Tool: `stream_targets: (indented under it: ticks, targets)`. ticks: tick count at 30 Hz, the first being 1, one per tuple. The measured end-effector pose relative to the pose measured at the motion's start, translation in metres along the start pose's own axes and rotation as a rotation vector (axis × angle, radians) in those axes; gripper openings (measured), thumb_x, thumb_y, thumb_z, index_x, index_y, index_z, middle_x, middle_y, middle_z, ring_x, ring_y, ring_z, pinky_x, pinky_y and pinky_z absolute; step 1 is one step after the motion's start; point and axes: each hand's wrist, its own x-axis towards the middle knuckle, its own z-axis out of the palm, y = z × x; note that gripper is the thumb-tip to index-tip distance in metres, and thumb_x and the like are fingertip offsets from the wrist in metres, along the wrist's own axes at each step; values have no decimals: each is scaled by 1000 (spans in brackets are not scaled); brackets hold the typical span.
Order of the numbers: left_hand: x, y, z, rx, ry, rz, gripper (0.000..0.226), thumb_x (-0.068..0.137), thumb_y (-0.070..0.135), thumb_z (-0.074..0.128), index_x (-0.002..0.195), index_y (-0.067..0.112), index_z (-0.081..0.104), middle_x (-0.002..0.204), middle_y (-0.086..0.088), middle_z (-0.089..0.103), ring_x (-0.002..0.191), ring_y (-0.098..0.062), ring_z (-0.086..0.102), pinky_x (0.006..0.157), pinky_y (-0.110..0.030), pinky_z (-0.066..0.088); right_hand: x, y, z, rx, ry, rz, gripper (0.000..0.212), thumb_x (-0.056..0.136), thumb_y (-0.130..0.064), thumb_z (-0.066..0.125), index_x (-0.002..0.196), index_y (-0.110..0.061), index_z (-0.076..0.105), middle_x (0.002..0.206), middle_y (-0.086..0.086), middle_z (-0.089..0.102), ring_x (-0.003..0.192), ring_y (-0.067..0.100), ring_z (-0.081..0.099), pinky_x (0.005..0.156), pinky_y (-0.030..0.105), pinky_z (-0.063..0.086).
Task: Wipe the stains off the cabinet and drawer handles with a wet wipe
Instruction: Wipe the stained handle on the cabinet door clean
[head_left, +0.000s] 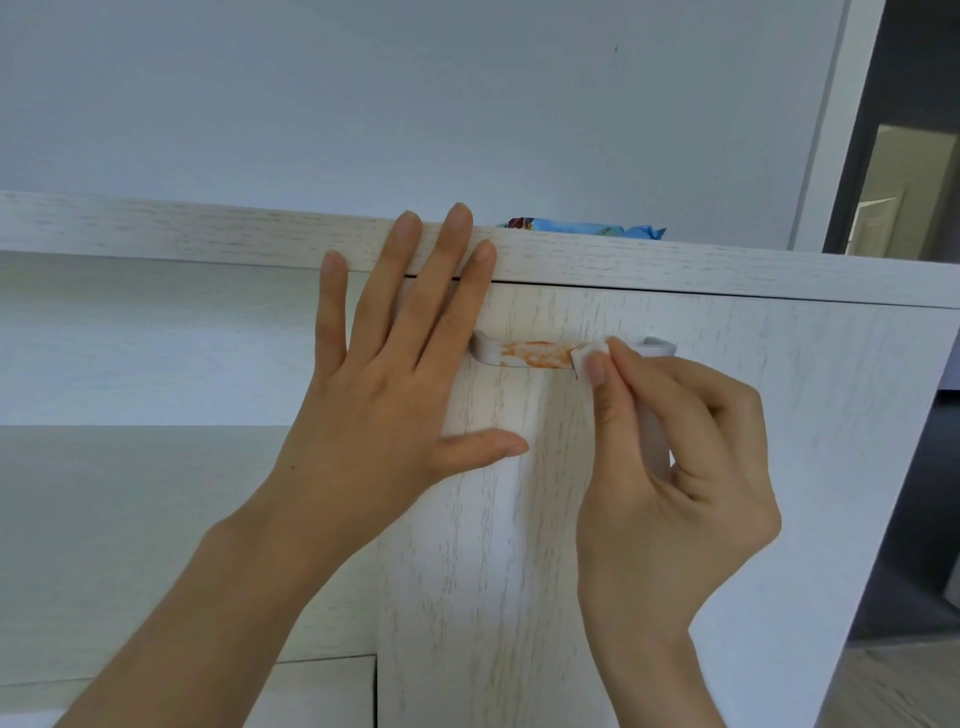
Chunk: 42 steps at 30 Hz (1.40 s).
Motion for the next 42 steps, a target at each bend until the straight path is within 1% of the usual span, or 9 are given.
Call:
stream_targets:
  ticks: [2, 6, 13, 16, 25, 30, 34, 40, 42]
  targets:
    - [0, 0, 1, -3, 5, 1, 107, 74, 75, 43, 150, 7, 11, 157, -11, 10, 145, -31, 4, 115, -48, -9, 0, 2, 1, 2, 10, -20, 16, 81, -4, 73, 96, -7, 68, 88, -2, 57, 82, 7, 56, 77, 10, 42]
    - [0, 0, 0, -5, 8, 3, 108, 73, 76, 44, 150, 7, 12, 157, -10, 11, 145, -31, 4, 115, -48, -9, -2, 4, 1, -31, 33, -67, 14, 81, -5, 74, 95, -6, 69, 89, -3, 60, 80, 16, 58, 77, 13, 43]
    - [0, -1, 1, -3, 16, 5, 108, 74, 76, 45, 151, 7, 12, 157, -11, 11, 145, -32, 4, 115, -49, -8, 1, 6, -3, -76, 7, -118, 13, 83, -9, 73, 94, -4, 70, 87, -1, 65, 78, 12, 59, 76, 12, 45]
    - [-1, -1, 1, 1, 14, 5, 108, 75, 77, 44, 151, 7, 12, 157, -12, 12, 145, -32, 4, 115, -49, -9, 2, 5, -4, -62, 0, -101, 14, 83, -9, 73, 95, -3, 69, 88, 1, 67, 77, 13, 61, 76, 13, 45]
    - [-1, -1, 1, 0, 23, 7, 107, 75, 77, 44, 150, 7, 13, 157, -12, 13, 145, -32, 5, 115, -50, -7, 1, 0, 0, -52, 14, -88, 17, 83, -8, 72, 99, -6, 65, 83, -8, 57, 74, 13, 59, 73, 13, 45]
    - [0, 0, 0, 5, 16, 12, 107, 75, 77, 43, 150, 6, 13, 157, -13, 13, 145, -32, 6, 115, -49, -7, -2, -1, 2, -52, 3, -63, 13, 83, -6, 71, 96, -4, 69, 82, -5, 54, 73, 9, 54, 71, 8, 41]
    - [-2, -2, -3, 2, -12, 20, 106, 75, 75, 42, 151, 6, 12, 158, -12, 10, 146, -30, 4, 115, -49, -7, -1, -1, -5, -45, -10, -60, 14, 83, -4, 72, 96, -2, 69, 84, -2, 57, 77, 6, 55, 73, 9, 42]
    - [-4, -4, -3, 20, -10, 37, 106, 75, 74, 42, 150, 6, 11, 158, -10, 10, 146, -29, 5, 116, -49, -6, 4, -1, -3, -39, -59, -106, 14, 83, -4, 71, 97, -4, 69, 88, -9, 54, 80, 11, 56, 78, 13, 44]
    - [-4, -4, -2, 17, -4, 40, 107, 75, 74, 42, 150, 6, 10, 158, -9, 10, 146, -29, 5, 116, -49, -6, 2, -1, -1, -35, -72, -113, 12, 84, -2, 70, 96, -4, 69, 88, -8, 54, 78, 15, 57, 78, 15, 46]
